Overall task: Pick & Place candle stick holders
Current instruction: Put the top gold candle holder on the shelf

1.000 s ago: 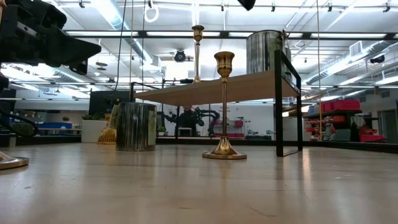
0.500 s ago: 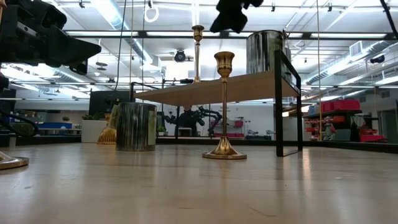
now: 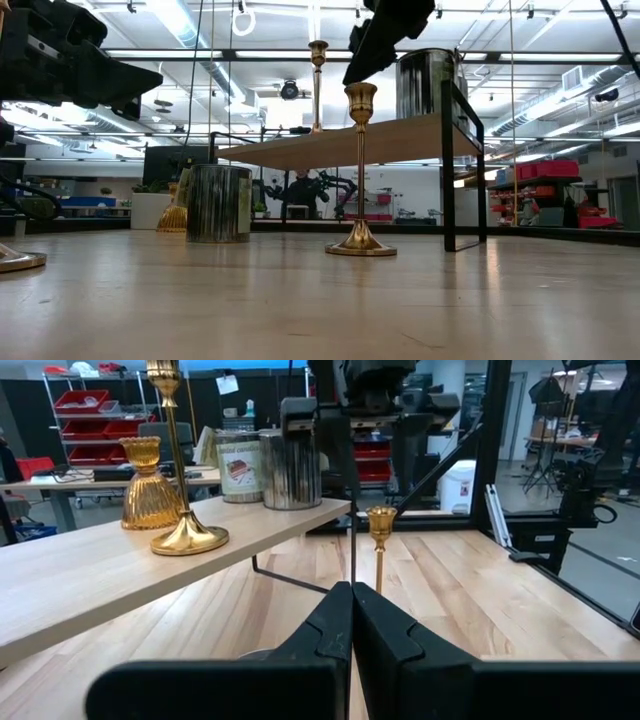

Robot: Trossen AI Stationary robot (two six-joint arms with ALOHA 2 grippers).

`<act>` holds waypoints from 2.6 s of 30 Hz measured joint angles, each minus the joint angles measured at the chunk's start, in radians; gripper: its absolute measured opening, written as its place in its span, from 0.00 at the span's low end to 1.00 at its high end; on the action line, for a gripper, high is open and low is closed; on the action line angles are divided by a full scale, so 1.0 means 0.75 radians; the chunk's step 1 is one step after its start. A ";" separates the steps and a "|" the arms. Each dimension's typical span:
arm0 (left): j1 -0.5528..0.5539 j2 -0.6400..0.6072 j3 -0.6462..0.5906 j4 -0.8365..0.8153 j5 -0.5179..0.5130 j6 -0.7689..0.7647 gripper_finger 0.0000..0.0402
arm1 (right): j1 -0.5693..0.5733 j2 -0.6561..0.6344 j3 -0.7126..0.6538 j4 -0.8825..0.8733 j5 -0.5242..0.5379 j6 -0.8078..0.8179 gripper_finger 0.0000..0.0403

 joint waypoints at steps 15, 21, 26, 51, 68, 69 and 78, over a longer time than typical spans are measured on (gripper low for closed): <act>0.000 0.000 0.000 0.001 0.000 0.000 0.03 | 0.010 0.030 -0.030 0.001 -0.035 -0.064 0.58; 0.000 0.000 0.000 0.001 0.000 0.000 0.03 | 0.013 0.030 -0.088 0.048 -0.035 -0.059 0.58; 0.000 0.000 0.000 0.002 0.000 0.000 0.03 | 0.013 0.030 -0.093 0.058 -0.027 -0.060 0.58; 0.000 0.000 0.000 0.002 0.000 0.000 0.03 | 0.013 0.029 -0.093 0.075 0.036 -0.061 0.39; 0.000 0.000 0.000 0.002 0.000 0.000 0.03 | 0.014 0.022 -0.085 0.065 0.019 -0.060 0.37; 0.000 0.000 0.000 0.002 0.000 0.000 0.03 | 0.015 0.022 -0.076 0.066 0.019 -0.060 0.37; 0.000 0.000 0.000 0.002 0.000 0.000 0.03 | 0.015 0.021 0.119 -0.067 0.021 -0.059 0.37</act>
